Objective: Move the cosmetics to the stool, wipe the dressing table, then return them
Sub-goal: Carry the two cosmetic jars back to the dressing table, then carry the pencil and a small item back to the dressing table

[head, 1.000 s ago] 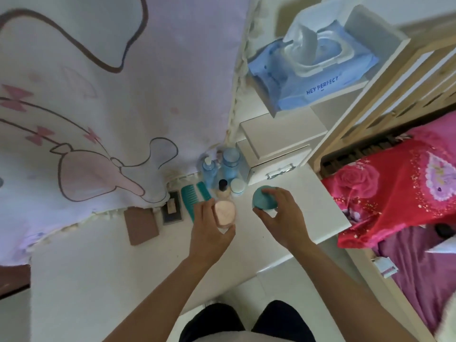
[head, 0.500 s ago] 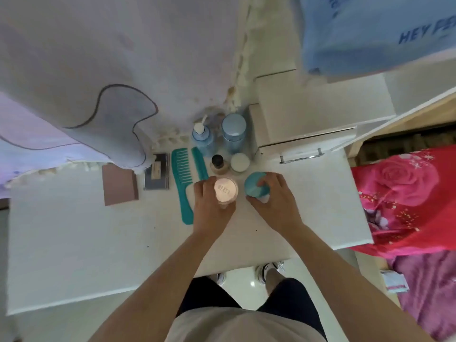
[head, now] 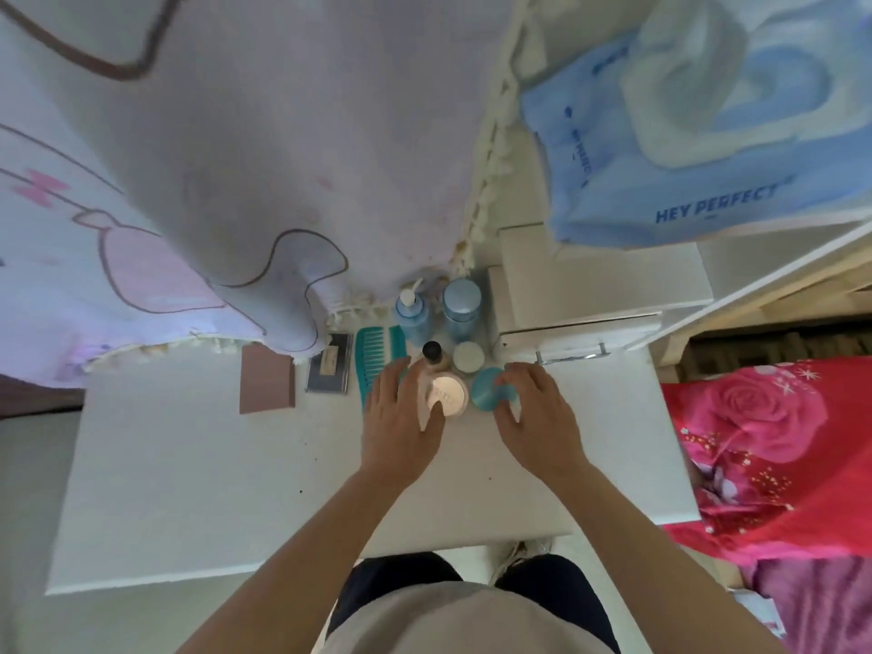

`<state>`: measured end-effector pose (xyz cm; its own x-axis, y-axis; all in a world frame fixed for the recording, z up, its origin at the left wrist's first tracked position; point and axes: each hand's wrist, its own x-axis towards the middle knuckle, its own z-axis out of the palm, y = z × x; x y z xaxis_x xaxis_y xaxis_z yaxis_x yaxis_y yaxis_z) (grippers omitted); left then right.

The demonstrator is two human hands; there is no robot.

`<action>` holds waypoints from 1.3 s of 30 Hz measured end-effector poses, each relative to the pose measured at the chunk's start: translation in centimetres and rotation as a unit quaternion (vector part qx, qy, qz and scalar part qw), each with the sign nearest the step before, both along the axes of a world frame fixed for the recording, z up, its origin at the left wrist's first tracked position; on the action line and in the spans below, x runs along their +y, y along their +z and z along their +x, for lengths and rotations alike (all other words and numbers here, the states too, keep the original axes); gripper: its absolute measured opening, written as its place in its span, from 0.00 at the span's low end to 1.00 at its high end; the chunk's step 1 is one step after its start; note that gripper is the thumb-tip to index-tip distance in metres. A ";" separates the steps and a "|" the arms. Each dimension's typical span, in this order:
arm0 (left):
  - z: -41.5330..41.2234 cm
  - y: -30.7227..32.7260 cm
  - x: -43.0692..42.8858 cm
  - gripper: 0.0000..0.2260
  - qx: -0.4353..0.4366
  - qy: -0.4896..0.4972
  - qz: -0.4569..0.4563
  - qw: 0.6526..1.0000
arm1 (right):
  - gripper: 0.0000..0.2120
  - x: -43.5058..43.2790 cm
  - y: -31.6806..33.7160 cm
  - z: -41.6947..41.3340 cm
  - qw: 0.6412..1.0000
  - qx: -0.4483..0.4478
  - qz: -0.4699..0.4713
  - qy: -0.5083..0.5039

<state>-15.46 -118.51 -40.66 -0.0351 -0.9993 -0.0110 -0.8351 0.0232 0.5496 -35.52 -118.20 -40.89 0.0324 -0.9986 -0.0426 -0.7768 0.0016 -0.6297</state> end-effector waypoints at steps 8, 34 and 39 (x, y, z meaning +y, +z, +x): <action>3.3 12.3 -1.9 0.16 -0.021 0.086 -0.222 0.971 | 0.05 -4.0 11.6 1.6 0.984 -0.058 -0.149 0.080; 26.7 30.4 44.0 0.21 -0.319 0.515 -0.266 0.750 | 0.12 20.6 27.2 39.3 0.778 -0.220 -0.302 0.505; 32.9 30.5 55.9 0.24 -0.340 0.586 -0.218 0.702 | 0.14 31.3 28.0 49.6 0.722 -0.222 -0.304 0.581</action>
